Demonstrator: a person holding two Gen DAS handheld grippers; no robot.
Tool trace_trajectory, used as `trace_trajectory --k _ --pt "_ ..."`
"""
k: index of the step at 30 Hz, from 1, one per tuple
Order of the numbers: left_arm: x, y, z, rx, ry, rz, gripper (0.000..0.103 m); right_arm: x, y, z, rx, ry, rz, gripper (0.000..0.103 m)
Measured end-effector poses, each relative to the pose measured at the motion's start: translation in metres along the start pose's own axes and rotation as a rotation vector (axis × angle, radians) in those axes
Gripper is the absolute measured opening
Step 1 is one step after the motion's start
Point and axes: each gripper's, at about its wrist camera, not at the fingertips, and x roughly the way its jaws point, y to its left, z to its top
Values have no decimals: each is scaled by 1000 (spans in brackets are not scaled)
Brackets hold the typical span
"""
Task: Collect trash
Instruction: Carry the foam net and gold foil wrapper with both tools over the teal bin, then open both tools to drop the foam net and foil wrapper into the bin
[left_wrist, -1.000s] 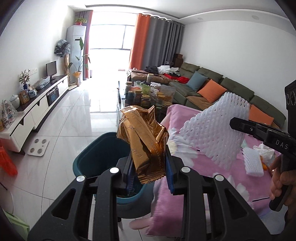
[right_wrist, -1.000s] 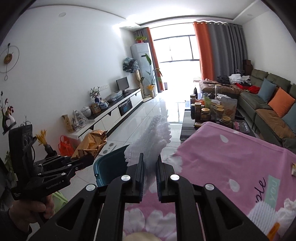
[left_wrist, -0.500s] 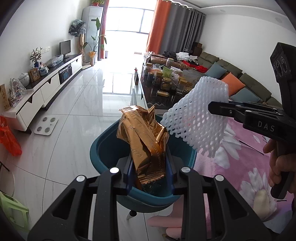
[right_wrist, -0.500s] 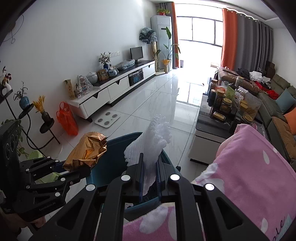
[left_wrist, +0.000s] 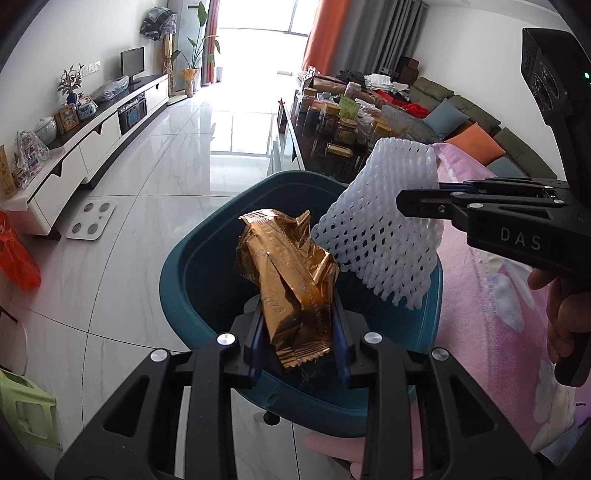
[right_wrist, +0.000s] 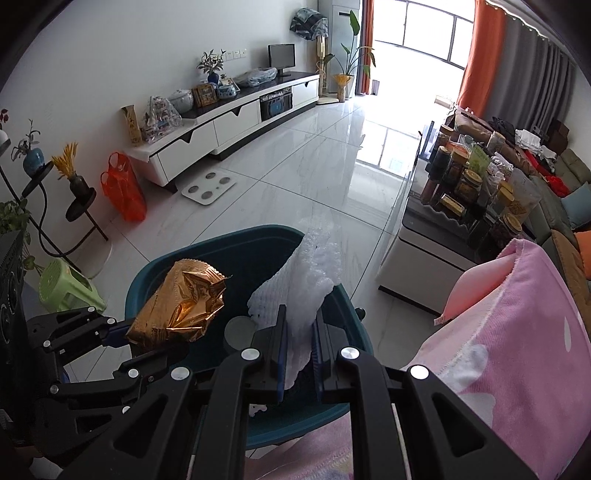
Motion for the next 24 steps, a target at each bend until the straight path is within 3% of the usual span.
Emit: trace_trajectory --k 9,12,15,17,19,22,24 --pt "29 0 4 5 26 17 41 19 0 1 -22 60 -12 17" --pt "30 -1 6 6 23 12 53 20 1 3 -28 63 -7 33" --pt "27 -3 8 13 7 11 62 17 -2 3 -17 49 -5 36" --pt "23 -5 10 22 -15 17 82 13 -4 4 -3 34 -1 43" --pt "18 -6 12 30 -34 25 85 9 -7 5 11 20 4 44" --pt "5 -7 15 33 -73 37 97 -2 -10 5 32 -15 8 49" --pt "-6 -7 17 41 -99 36 97 -13 -14 6 56 -49 19 56"
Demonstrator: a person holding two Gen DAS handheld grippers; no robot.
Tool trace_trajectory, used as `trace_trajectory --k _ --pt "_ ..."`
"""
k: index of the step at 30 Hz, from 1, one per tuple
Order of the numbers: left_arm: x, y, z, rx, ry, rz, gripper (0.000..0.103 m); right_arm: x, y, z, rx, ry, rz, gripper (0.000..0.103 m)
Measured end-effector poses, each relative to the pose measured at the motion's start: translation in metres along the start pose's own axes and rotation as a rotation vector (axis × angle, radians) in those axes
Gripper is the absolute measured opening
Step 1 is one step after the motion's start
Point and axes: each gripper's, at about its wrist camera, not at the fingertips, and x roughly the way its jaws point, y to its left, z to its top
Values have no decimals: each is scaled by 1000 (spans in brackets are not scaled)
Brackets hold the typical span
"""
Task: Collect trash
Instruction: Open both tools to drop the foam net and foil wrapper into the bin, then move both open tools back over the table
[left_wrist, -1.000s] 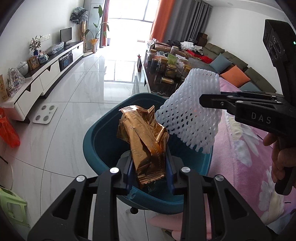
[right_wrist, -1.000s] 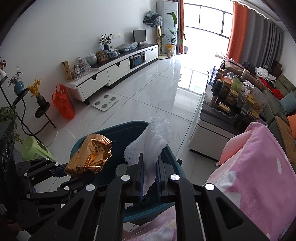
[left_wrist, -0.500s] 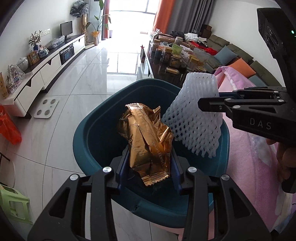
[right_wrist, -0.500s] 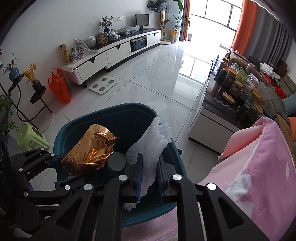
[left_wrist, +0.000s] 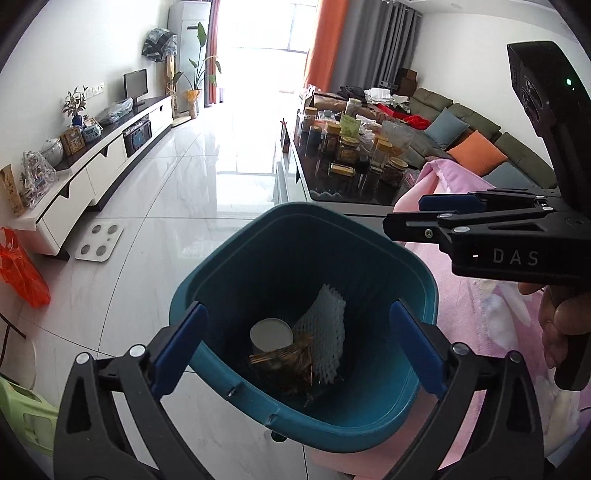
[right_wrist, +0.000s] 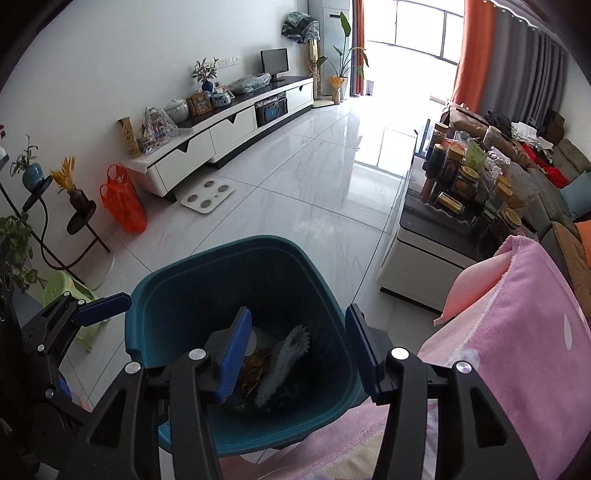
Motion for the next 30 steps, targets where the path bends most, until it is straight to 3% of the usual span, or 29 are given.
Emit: trace_trajectory --k 4,6,10,15,22,30 --pt "-28 2 5 11 -62 19 97 -33 -7 -1 48 -100 35 68" --pt "-48 5 6 5 -110 40 97 -54 -10 -5 65 -167 33 81" --pt "-89 8 9 -35 -216 54 97 -99 -13 -24 94 -301 17 96" --pt "-134 -4 12 -45 -329 34 97 -141 -18 -53 110 -391 -34 96" --pt "-184 -58 5 23 -442 -96 97 -206 -24 -113 158 -507 -108 96" --pt "-206 -155 -24 176 -424 -273 97 -273 -36 -208 262 -579 -340 96"
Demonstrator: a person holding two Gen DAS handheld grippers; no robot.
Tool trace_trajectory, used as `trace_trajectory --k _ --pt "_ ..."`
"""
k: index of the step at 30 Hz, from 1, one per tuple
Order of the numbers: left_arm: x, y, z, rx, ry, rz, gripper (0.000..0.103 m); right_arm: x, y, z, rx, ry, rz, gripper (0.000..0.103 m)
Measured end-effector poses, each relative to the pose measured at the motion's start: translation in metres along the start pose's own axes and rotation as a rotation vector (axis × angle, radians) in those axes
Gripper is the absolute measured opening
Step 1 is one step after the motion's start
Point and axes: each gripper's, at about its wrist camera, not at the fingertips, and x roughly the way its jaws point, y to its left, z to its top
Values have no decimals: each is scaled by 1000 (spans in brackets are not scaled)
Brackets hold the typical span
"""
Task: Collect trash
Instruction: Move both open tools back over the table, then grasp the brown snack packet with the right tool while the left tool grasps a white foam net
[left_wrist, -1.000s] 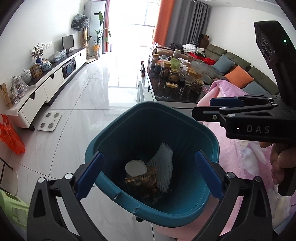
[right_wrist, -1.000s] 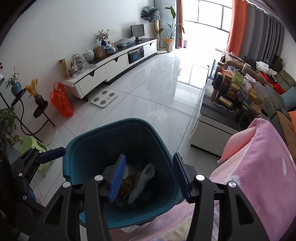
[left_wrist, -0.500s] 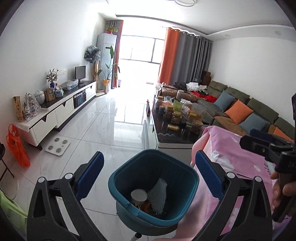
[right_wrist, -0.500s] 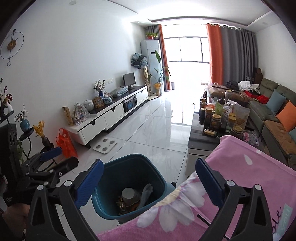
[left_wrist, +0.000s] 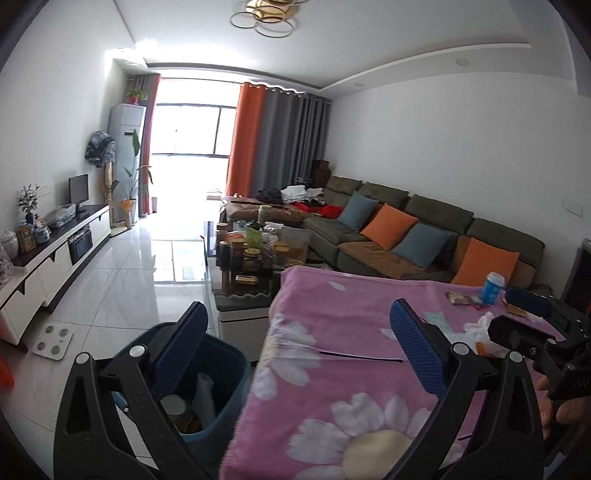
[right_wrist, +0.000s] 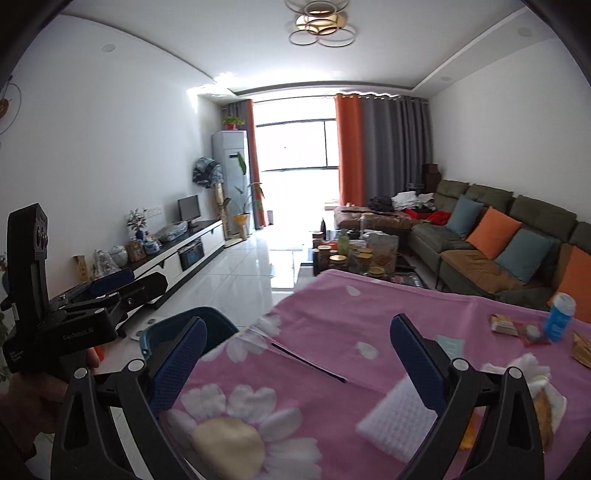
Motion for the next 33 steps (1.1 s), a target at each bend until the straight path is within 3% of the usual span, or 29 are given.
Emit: trace_trajectory --k 5,13,19,33 --pt "12 -59 -13 56 54 -141 97 -48 -47 -32 68 -38 -193 96" --pt "47 -127 -38 130 147 -282 97 -73 -121 -73 142 32 -435 96" --pt "80 -162 -58 178 230 -335 97 -62 -150 -96 158 116 -480 96" --pt "157 -216 -92 259 433 -361 97 -23 -161 -99 88 222 -489 96"
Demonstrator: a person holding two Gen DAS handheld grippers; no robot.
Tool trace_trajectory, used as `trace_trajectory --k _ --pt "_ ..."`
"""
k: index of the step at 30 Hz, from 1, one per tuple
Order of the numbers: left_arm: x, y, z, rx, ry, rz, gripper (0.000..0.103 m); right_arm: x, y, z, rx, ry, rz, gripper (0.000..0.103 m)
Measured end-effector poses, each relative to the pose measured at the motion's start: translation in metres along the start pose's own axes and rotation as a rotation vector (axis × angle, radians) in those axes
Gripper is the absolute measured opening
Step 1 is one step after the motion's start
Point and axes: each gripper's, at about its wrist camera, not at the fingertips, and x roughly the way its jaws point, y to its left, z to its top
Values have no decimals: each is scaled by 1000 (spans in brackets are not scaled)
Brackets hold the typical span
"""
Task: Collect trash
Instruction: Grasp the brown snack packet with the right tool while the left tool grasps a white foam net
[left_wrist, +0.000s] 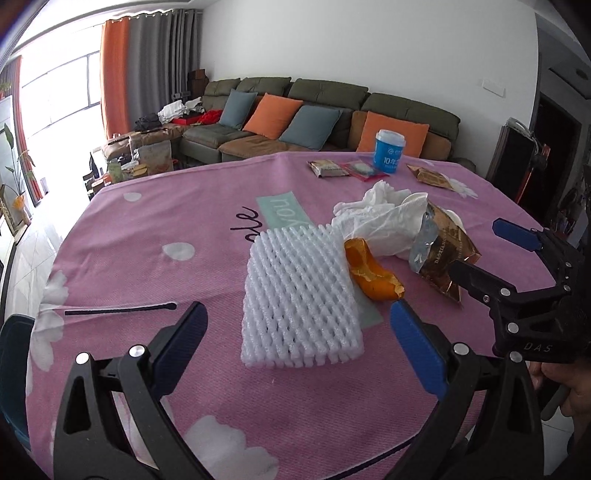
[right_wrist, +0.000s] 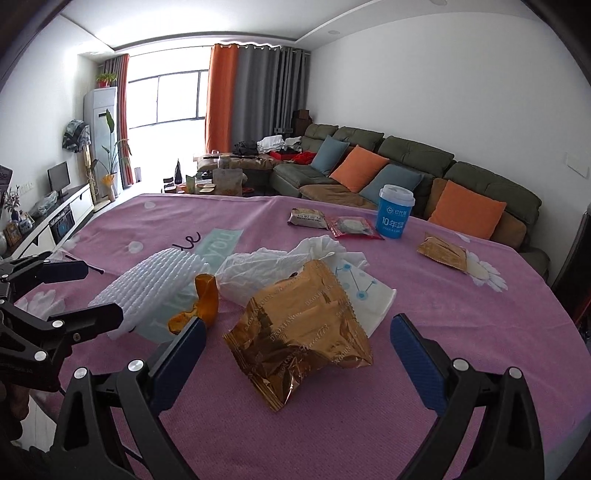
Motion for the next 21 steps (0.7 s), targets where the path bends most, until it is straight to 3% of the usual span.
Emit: trace_trajectory --k 10,14,21 --pt "32 5 4 -50 67 -2 96 13 4 -2 -32 42 2 87" --pt "43 8 4 -64 108 3 83 18 4 -3 -26 65 6 82" --pt "44 8 3 -60 108 15 72 19 6 -4 -24 79 8 73"
